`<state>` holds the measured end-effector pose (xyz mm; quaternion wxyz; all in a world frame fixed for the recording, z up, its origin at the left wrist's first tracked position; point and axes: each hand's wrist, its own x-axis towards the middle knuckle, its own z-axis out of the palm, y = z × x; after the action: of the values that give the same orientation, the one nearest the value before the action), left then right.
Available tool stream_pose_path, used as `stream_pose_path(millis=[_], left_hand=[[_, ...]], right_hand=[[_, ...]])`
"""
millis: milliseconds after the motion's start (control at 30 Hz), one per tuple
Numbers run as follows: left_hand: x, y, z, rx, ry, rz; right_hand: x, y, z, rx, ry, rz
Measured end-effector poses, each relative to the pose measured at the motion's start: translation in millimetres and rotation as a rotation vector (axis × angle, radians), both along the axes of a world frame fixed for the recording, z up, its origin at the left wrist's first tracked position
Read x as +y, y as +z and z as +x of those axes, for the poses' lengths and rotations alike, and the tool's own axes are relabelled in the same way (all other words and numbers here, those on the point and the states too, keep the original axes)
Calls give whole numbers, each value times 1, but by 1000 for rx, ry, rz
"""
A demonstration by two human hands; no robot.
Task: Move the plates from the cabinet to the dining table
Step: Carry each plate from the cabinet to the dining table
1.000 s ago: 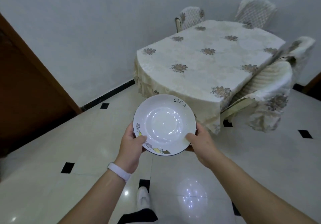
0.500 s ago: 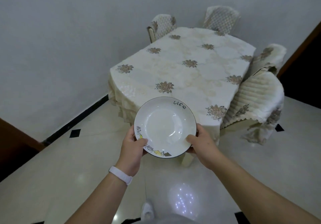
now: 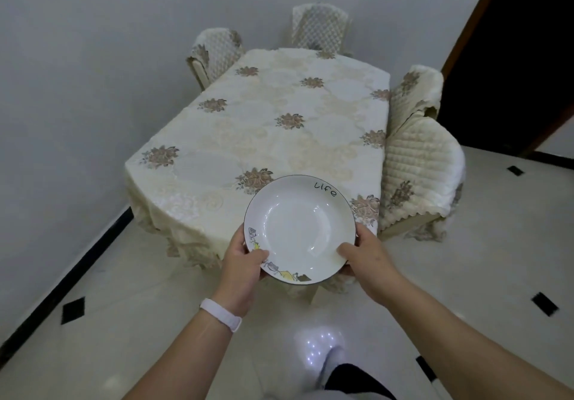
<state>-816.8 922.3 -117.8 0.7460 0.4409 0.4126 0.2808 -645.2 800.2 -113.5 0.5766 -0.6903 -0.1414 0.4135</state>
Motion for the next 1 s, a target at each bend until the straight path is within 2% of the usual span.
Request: stream_pose_path(millis=[200,367,767,1000], left_hand=[[27,-8,54,43,-82,-2],[60,-11,110,102,-48,30],[110,-23,260,184,16,8],[138,-22,309,244,1,32]], right_hand=[[14,-25,49,43,-67,-5],[48,-37,104,68,-23,37],[109,-45,261,58,61,-33],[133,-50,307,81,75,-13]])
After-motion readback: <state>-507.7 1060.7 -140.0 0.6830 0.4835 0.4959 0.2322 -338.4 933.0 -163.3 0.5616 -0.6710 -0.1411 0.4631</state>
